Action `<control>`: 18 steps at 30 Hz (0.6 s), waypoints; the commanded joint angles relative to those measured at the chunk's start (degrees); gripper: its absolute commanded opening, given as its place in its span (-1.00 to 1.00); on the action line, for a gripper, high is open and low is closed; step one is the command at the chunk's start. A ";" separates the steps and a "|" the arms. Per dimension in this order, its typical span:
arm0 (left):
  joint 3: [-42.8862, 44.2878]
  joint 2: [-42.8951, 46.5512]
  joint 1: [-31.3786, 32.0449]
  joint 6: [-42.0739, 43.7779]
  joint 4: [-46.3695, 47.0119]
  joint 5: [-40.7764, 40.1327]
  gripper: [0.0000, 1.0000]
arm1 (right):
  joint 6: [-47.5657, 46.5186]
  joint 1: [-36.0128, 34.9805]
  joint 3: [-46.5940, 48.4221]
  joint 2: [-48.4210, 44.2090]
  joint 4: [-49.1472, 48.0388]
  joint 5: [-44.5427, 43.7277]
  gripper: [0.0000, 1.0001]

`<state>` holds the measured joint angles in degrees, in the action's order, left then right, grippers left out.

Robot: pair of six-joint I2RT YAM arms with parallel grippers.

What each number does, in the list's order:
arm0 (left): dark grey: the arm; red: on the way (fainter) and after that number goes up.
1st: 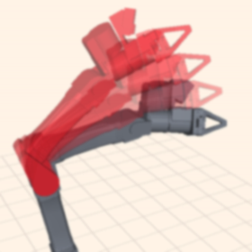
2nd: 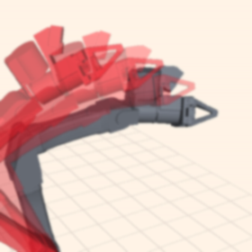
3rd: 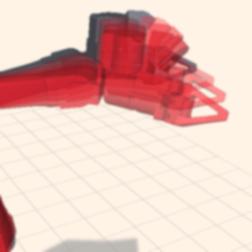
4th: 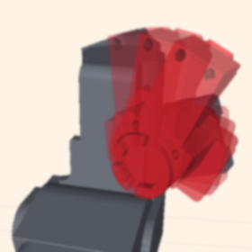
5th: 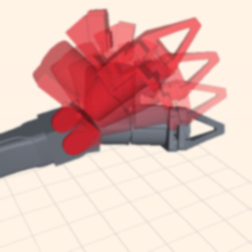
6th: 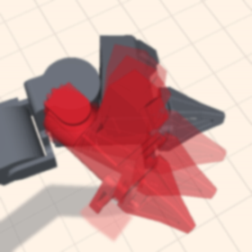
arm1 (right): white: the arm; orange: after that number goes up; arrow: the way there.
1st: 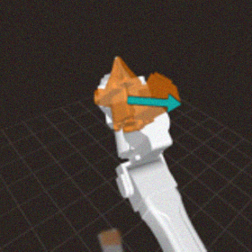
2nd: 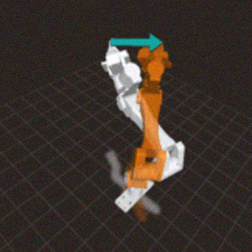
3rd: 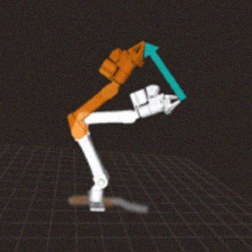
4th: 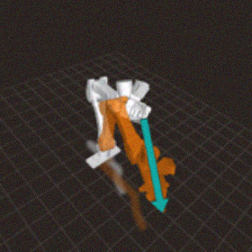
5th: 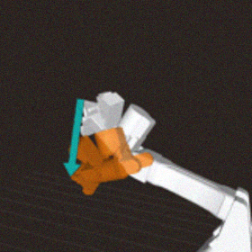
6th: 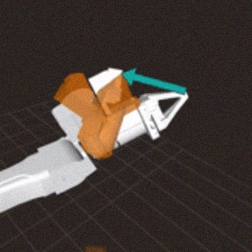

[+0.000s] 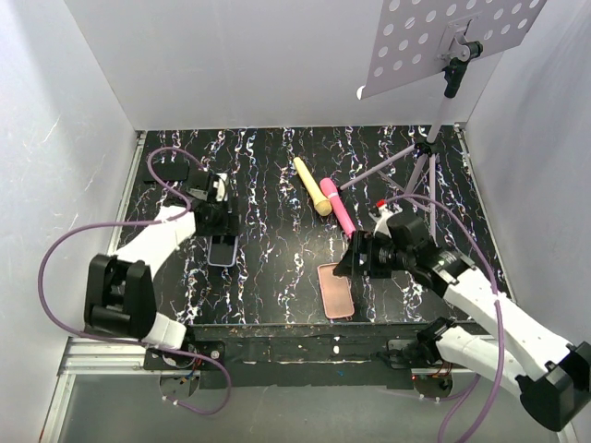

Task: Take the phone out of the phone case
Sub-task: Pick up the phone at the center of the board, then remove the phone case from the phone.

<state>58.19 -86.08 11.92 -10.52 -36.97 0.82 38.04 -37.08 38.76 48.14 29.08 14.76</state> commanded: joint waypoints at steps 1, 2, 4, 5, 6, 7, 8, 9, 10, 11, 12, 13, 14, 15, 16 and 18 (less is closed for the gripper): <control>-2.99 9.86 8.10 -5.99 8.57 0.59 -1.00 | -3.41 1.57 8.86 5.11 3.08 3.51 0.73; -3.78 11.71 10.29 -6.70 10.24 0.06 -1.00 | -3.85 2.01 10.27 6.43 3.70 4.39 0.74; -4.58 14.53 14.25 -7.32 13.23 -0.03 -1.00 | -4.11 3.41 13.17 8.36 5.19 6.06 0.76; -4.84 15.67 16.36 -7.40 14.63 -1.68 -1.00 | -4.29 3.85 14.49 9.24 5.46 7.02 0.76; -4.84 16.55 18.38 -6.80 15.69 -1.96 -1.00 | -4.55 4.29 15.80 10.12 5.72 8.25 0.76; -4.67 17.35 20.84 -6.18 16.48 -2.75 -1.00 | -4.82 4.73 16.86 11.09 6.33 9.39 0.77; -4.41 18.14 22.86 -5.13 17.19 -3.19 -1.00 | -4.99 5.00 18.18 12.06 6.86 10.54 0.77; -4.14 18.49 25.32 -3.55 18.07 -3.45 -1.00 | -5.08 5.26 19.23 12.85 7.39 11.42 0.77; -4.14 19.02 27.78 -2.06 18.86 -4.85 -1.00 | -5.43 5.44 20.55 13.55 8.00 12.12 0.76; -4.05 19.37 31.02 -0.48 19.39 -5.73 -1.00 | -5.70 5.53 21.69 14.34 8.71 12.39 0.76; -3.88 19.46 32.62 0.76 19.91 -5.92 -1.00 | -6.05 5.53 22.84 14.79 9.32 12.48 0.76; -4.05 19.46 34.64 1.99 20.53 -6.35 -1.00 | -6.22 5.53 23.89 15.14 9.68 12.31 0.75; -4.05 19.29 35.96 2.78 21.14 -6.88 -1.00 | -6.31 5.53 24.77 15.32 9.85 12.22 0.74; -3.97 18.94 37.63 3.31 21.59 -6.97 -1.00 | -6.23 5.53 25.30 15.40 9.77 12.39 0.74; -3.70 18.33 39.04 4.10 21.85 -7.58 -1.00 | -6.14 5.53 25.74 15.49 9.42 12.74 0.73; -2.65 16.92 42.12 4.98 22.12 -9.34 -1.00 | -5.61 5.53 25.84 16.02 8.54 13.88 0.70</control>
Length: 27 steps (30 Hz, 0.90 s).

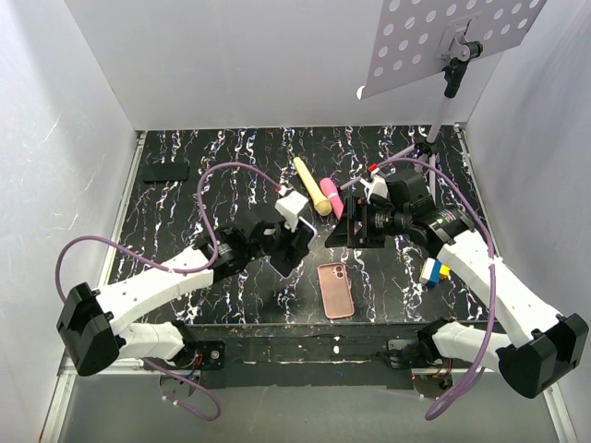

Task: Take the phone out of the phone case
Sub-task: Remove the phone case from the phone.

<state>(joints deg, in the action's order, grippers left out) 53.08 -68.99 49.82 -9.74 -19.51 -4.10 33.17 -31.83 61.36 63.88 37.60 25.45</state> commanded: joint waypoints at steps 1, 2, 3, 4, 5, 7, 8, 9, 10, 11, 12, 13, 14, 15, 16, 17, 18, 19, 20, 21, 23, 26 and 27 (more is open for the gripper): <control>2.82 -0.70 5.45 4.81 5.00 -4.51 -1.00 | -0.30 0.28 2.80 0.63 -0.42 3.81 0.68; 3.08 -1.14 6.85 5.34 5.70 -5.12 -1.00 | -0.21 0.28 2.36 0.98 -1.12 4.34 0.65; 3.17 -1.41 8.00 5.69 6.58 -5.65 -1.00 | -0.21 0.28 1.92 1.42 -1.57 4.34 0.61; 3.08 -1.76 8.79 6.22 7.28 -5.83 -1.00 | -0.21 0.28 1.66 1.77 -1.57 4.26 0.59; 3.00 -1.85 9.58 6.57 7.90 -5.57 -1.00 | -0.03 0.28 1.39 1.95 -1.83 4.17 0.56; 3.43 -2.46 10.90 6.92 8.17 -6.18 -1.00 | 0.58 0.28 0.34 1.95 -2.79 4.25 0.51; 3.52 -2.64 11.26 6.75 8.26 -6.10 -1.00 | 1.10 0.28 -0.36 1.87 -3.67 4.60 0.46; 3.61 -2.81 11.61 6.75 8.61 -5.75 -1.00 | 1.63 0.28 -1.06 1.78 -4.72 5.13 0.41; 3.61 -2.90 11.96 6.75 9.04 -5.75 -1.00 | 2.33 0.28 -2.11 1.60 -5.86 5.66 0.35; 3.78 -2.90 12.23 6.84 9.40 -5.75 -1.00 | 2.95 0.28 -3.26 1.78 -7.18 6.36 0.29; 3.87 -3.16 12.49 6.92 9.66 -5.75 -1.00 | 3.74 0.28 -4.22 1.86 -8.33 6.89 0.23; 3.96 -3.08 12.67 6.92 9.84 -5.83 -1.00 | 4.09 0.19 -5.19 2.13 -9.12 7.24 0.18; 4.05 -3.17 12.93 6.92 10.10 -5.83 -1.00 | 4.36 0.28 -5.90 2.39 -9.48 7.33 0.12; 4.31 -3.25 12.93 6.92 10.19 -5.75 -1.00 | 4.71 0.11 -6.51 2.57 -9.83 7.42 0.08; 4.57 -3.43 13.19 6.92 10.19 -5.75 -1.00 | 5.15 0.11 -7.22 2.74 -10.35 7.68 0.04; 4.84 -3.60 13.19 7.01 10.19 -5.75 -1.00 | 5.50 -0.07 -7.92 2.83 -11.14 7.86 0.03; 5.10 -3.78 13.37 7.10 10.19 -5.57 -1.00 | 5.94 -0.16 -8.36 2.92 -12.02 7.86 0.02; 5.28 -3.96 13.46 7.27 10.19 -5.48 -1.00 | 6.12 -0.24 -8.89 2.92 -12.55 7.77 -0.01; 5.54 -4.13 13.63 7.36 10.19 -5.48 -1.00 | 6.38 -0.25 -9.41 3.01 -12.99 7.77 -0.04; 5.72 -4.22 13.72 7.45 10.19 -5.31 -1.00 | 6.47 -0.25 -9.68 3.09 -13.43 7.42 -0.13; 6.16 -4.48 13.90 7.45 10.19 -4.70 -1.00 | 6.30 -0.25 -10.03 3.10 -13.87 6.89 -0.31; 6.42 -4.75 13.99 7.01 10.19 -3.55 -1.00 | 5.51 -0.25 -9.69 2.57 -14.14 5.75 -0.57; 6.42 -4.75 13.99 6.75 10.19 -3.20 -0.99 | 5.24 -0.25 -9.60 2.39 -14.57 5.75 -0.71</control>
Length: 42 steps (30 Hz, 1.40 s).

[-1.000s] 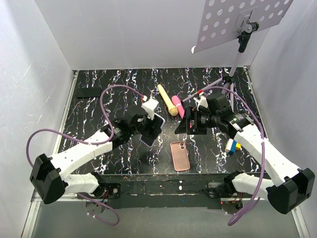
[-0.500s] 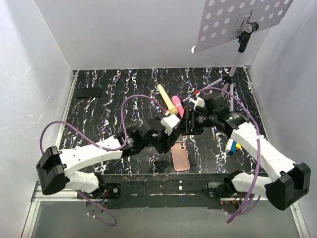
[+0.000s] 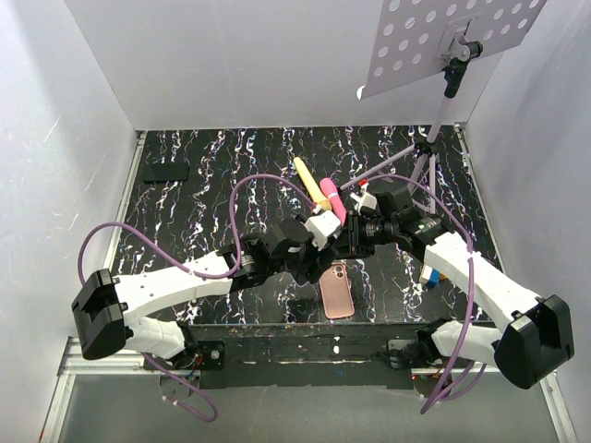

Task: Take the phone out of the phone case
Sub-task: Remove the phone case from the phone.

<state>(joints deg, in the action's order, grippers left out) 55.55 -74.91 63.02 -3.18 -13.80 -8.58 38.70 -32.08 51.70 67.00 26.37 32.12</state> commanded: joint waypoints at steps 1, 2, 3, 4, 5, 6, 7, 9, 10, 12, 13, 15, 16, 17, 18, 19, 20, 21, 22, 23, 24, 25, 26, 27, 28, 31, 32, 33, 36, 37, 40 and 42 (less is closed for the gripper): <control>3.95 1.26 0.78 -0.16 4.49 1.37 -0.90 | -0.72 -0.01 0.50 -0.91 -3.60 -0.83 -0.91; 3.87 1.52 0.78 -0.59 4.49 1.46 -0.75 | -1.25 -0.01 0.94 -1.08 -3.61 -0.74 -0.97; 3.78 2.14 0.78 -1.38 4.31 1.46 -0.38 | -2.04 0.08 1.73 -1.43 -2.74 -1.26 -0.97; 3.69 2.66 0.78 -2.26 4.22 1.37 -0.05 | -2.92 0.26 2.08 -2.31 -2.55 -1.44 -0.97; 3.17 3.36 0.70 -3.31 4.22 1.28 0.26 | -3.36 0.43 2.26 -3.10 -2.73 -1.36 -0.97; 2.99 4.33 0.44 -4.28 4.22 1.28 0.43 | -3.89 0.70 2.26 -4.24 -2.73 -1.44 -0.97; 2.38 5.21 -0.09 -5.77 4.14 2.15 0.69 | -4.24 1.13 2.35 -5.38 -2.81 -1.53 -0.97; 2.28 7.14 -2.54 -8.93 2.65 6.10 0.83 | -4.94 2.53 2.26 -7.84 -2.47 -0.49 -0.97; 2.20 8.11 -4.56 -10.86 1.86 8.21 0.88 | -5.03 3.24 2.09 -8.90 -2.29 0.48 -0.97; 1.23 10.74 -9.56 -15.08 1.41 15.32 0.96 | -5.12 5.17 1.56 -11.62 -2.46 1.54 -0.97; 0.36 12.41 -12.81 -16.93 2.45 17.96 0.96 | -5.04 5.70 1.47 -12.94 -2.55 2.24 -0.97; -1.84 15.57 -16.43 -20.45 4.56 22.44 0.93 | -5.30 7.02 1.64 -14.88 -2.20 3.56 -0.97; -2.81 16.81 -17.66 -21.94 5.62 24.81 0.89 | -5.21 7.64 1.91 -15.67 -2.11 4.70 -0.97; -3.95 17.69 -20.11 -23.78 7.11 27.01 0.83 | -5.21 8.16 2.35 -16.28 -1.85 6.19 -0.97; -4.91 18.48 -21.44 -25.80 8.34 29.30 0.76 | -4.78 8.60 2.96 -16.72 -1.67 7.25 -0.97; -6.06 19.10 -22.93 -27.48 9.83 31.15 0.70 | -4.16 8.87 3.49 -17.34 -1.59 7.78 -0.97; -7.11 19.71 -23.99 -30.02 11.15 32.99 0.55 | -3.55 9.22 3.84 -17.78 -1.93 8.57 -0.97; -8.08 20.42 -25.13 -31.70 12.56 34.23 0.39 | -3.11 9.40 4.19 -18.39 -2.11 9.44 -0.97; -8.96 20.94 -26.01 -33.10 13.44 35.29 0.24 | -2.49 9.66 4.72 -18.49 -2.03 9.89 -0.97; -9.66 21.65 -26.72 -34.60 15.71 35.91 0.16 | -2.23 9.75 5.16 -18.66 -2.02 10.50 -0.97; -10.54 22.09 -27.07 -35.57 16.78 36.52 0.12 | -1.88 9.92 5.51 -18.75 -2.29 11.03 -0.97; -11.42 22.44 -27.43 -36.62 17.66 36.96 0.11 | -1.35 10.01 5.95 -18.49 -2.46 11.64 -0.97; -12.04 22.70 -27.69 -37.24 18.10 37.58 0.14 | -0.91 10.10 6.13 -18.49 -2.99 12.43 -0.97; -12.74 22.79 -27.95 -37.95 18.54 38.54 0.21 | -0.30 10.19 6.13 -18.31 -3.77 13.14 -0.97; -13.36 22.88 -28.13 -38.30 18.72 39.51 0.28 | 0.32 10.19 6.13 -18.05 -4.74 14.01 -0.97; -14.50 23.84 -28.22 -38.39 16.63 39.00 0.56 | 2.08 10.37 6.13 -17.17 -7.20 16.39 -0.97; -15.11 24.72 -28.22 -38.39 16.01 38.12 0.57 | 2.52 10.37 6.13 -16.91 -7.99 17.01 -0.97; -15.64 25.77 -28.31 -38.48 15.22 36.72 0.55 | 2.78 10.37 6.04 -16.82 -8.78 17.71 -0.97; -17.58 28.59 -28.39 -40.32 14.77 33.03 0.28 | 5.15 10.37 4.47 -15.94 -13.70 20.87 -0.97; -18.28 29.55 -28.31 -41.28 14.60 31.10 0.18 | 6.55 10.37 3.50 -15.59 -16.41 22.18 -0.97; -22.49 32.81 -28.31 -46.11 18.35 27.92 0.13 | 11.39 10.37 0.60 -14.71 -24.33 25.62 -0.97; -25.13 33.43 -28.31 -48.31 24.06 29.31 0.22 | 12.01 10.37 -0.46 -13.83 -27.58 26.41 -0.97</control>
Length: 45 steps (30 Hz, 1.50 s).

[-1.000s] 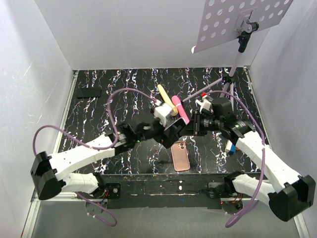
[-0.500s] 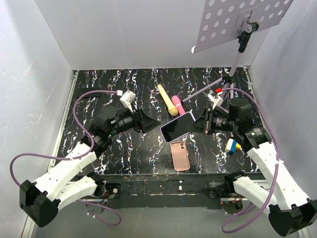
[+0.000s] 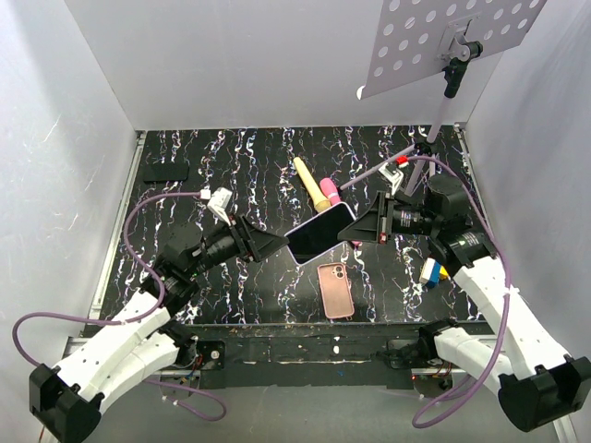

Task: Take the phone out of the phone case
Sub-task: Remove the phone case from the phone.

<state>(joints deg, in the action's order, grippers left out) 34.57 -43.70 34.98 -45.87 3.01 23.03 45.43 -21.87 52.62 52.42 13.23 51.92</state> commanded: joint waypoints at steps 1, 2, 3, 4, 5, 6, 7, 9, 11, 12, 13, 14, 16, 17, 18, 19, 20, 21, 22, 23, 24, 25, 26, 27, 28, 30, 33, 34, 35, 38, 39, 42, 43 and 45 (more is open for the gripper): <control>-4.68 2.04 -0.27 -6.07 9.37 -0.63 0.26 | 5.37 0.16 -1.47 1.18 -14.55 6.61 -0.97; -4.77 1.61 -0.27 -6.25 10.00 0.52 0.28 | 5.37 0.16 -1.56 1.71 -14.73 6.79 -0.97; -4.77 1.26 -0.27 -6.08 10.61 1.75 0.29 | 5.72 0.16 -1.73 2.06 -15.51 7.14 -0.97; -4.95 1.08 -0.27 -5.99 12.10 2.98 0.30 | 5.98 0.16 -1.91 2.42 -16.22 7.40 -0.97; -5.12 0.99 -0.27 -6.08 12.89 3.86 0.28 | 6.42 0.16 -2.08 2.68 -17.01 7.75 -0.97; -5.30 0.99 -0.27 -5.99 13.16 4.22 0.22 | 6.77 0.16 -2.17 2.86 -17.88 8.28 -0.97; -5.39 0.99 -0.27 -5.81 13.17 4.57 0.15 | 6.95 0.16 -2.26 3.03 -18.33 8.72 -0.97; -5.30 1.08 -0.27 -5.55 13.25 5.01 0.04 | 6.87 0.16 -2.35 3.21 -18.59 8.99 -0.97; -5.04 1.25 -0.27 -5.29 12.73 4.75 -0.12 | 6.95 0.25 -2.61 3.38 -18.86 9.42 -0.97; -4.95 1.25 -0.27 -5.11 12.64 4.57 -0.17 | 6.95 0.16 -2.70 3.56 -18.95 9.69 -0.97; -4.86 1.25 -0.35 -5.02 12.90 4.83 -0.24 | 6.95 0.25 -2.96 3.65 -19.03 9.69 -0.97; -4.69 1.16 -0.35 -5.02 13.08 5.18 -0.31 | 6.87 0.16 -3.05 3.82 -19.12 9.95 -0.97; -4.51 0.90 -0.35 -4.67 13.78 6.67 -0.43 | 7.13 0.16 -3.22 4.18 -20.08 11.35 -0.97; -4.42 0.64 -0.44 -4.32 14.13 7.64 -0.48 | 7.48 0.16 -3.14 4.44 -21.22 12.58 -0.97; -4.07 0.38 -0.53 -3.88 14.22 8.95 -0.53 | 7.83 0.16 -3.23 4.70 -22.19 13.46 -0.97; -3.63 -0.15 -0.62 -3.36 14.48 10.44 -0.58 | 7.92 0.16 -3.23 4.88 -23.24 13.99 -0.97; -3.11 -0.68 -0.70 -3.18 15.27 12.55 -0.62 | 8.01 0.16 -3.31 5.23 -23.69 14.61 -0.97; -2.84 -1.38 -0.79 -2.92 15.80 14.74 -0.66 | 8.18 0.16 -3.14 5.49 -24.48 15.83 -0.97; -2.23 -2.08 -0.79 -2.83 16.50 16.42 -0.70 | 8.27 0.16 -3.14 6.02 -24.83 16.45 -0.97; -1.70 -2.78 -0.79 -2.91 17.72 18.26 -0.74 | 8.36 0.16 -3.31 6.28 -25.36 16.81 -0.97; -1.52 -3.57 -0.79 -3.26 18.61 19.67 -0.77 | 8.45 0.16 -3.23 6.55 -25.89 17.24 -0.97; -1.43 -4.37 -0.79 -3.61 19.57 20.99 -0.81 | 8.80 0.16 -3.31 6.90 -26.85 17.68 -0.97; -1.34 -4.72 -0.79 -4.14 20.89 21.88 -0.86 | 9.32 0.16 -3.31 7.16 -27.73 18.21 -0.97; -1.43 -5.25 -0.79 -4.58 21.77 22.49 -0.98 | 9.33 0.16 -3.31 7.43 -27.82 18.39 -0.97; -1.61 -5.25 -0.79 -4.93 22.30 22.33 -1.00 | 9.41 0.16 -3.05 7.69 -27.82 18.22 -0.97; -2.57 -4.99 -0.79 -5.55 23.62 20.93 -1.00 | 9.85 0.16 -2.88 8.04 -27.82 17.34 -0.90; -4.42 -3.94 -0.79 -6.78 25.29 17.68 -1.00 | 12.22 0.16 -3.14 8.22 -29.83 15.32 -0.50; -4.94 -3.41 -0.71 -7.30 25.73 16.80 -1.00 | 13.36 0.25 -3.66 8.13 -30.54 14.18 -0.44; -5.56 -3.06 -0.79 -7.92 26.78 16.01 -1.00 | 14.41 0.16 -4.27 8.05 -31.77 12.61 -0.40; -7.40 -2.18 -0.79 -9.68 29.33 13.89 -1.00 | 19.15 -0.02 -5.68 8.74 -37.99 10.84 -0.34; -7.84 -2.00 -0.71 -9.85 29.77 13.28 -1.00 | 21.35 -0.02 -6.30 9.27 -41.15 10.66 -0.33; -8.90 -1.39 -0.79 -10.64 30.30 12.13 -1.00 | 25.31 -0.28 -6.92 10.50 -46.62 10.30 -0.32; -8.90 -1.56 -0.79 -11.08 31.00 11.78 -1.00 | 25.84 -0.45 -6.83 10.85 -47.68 10.48 -0.32; -8.82 -1.74 -0.71 -11.96 31.71 11.69 -1.00 | 26.11 -0.72 -6.74 11.56 -48.21 10.57 -0.32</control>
<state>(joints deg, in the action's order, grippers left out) 25.76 -46.39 33.93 -56.21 30.11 37.15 66.00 -21.52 45.19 63.51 -24.71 63.05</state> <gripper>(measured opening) 0.161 0.338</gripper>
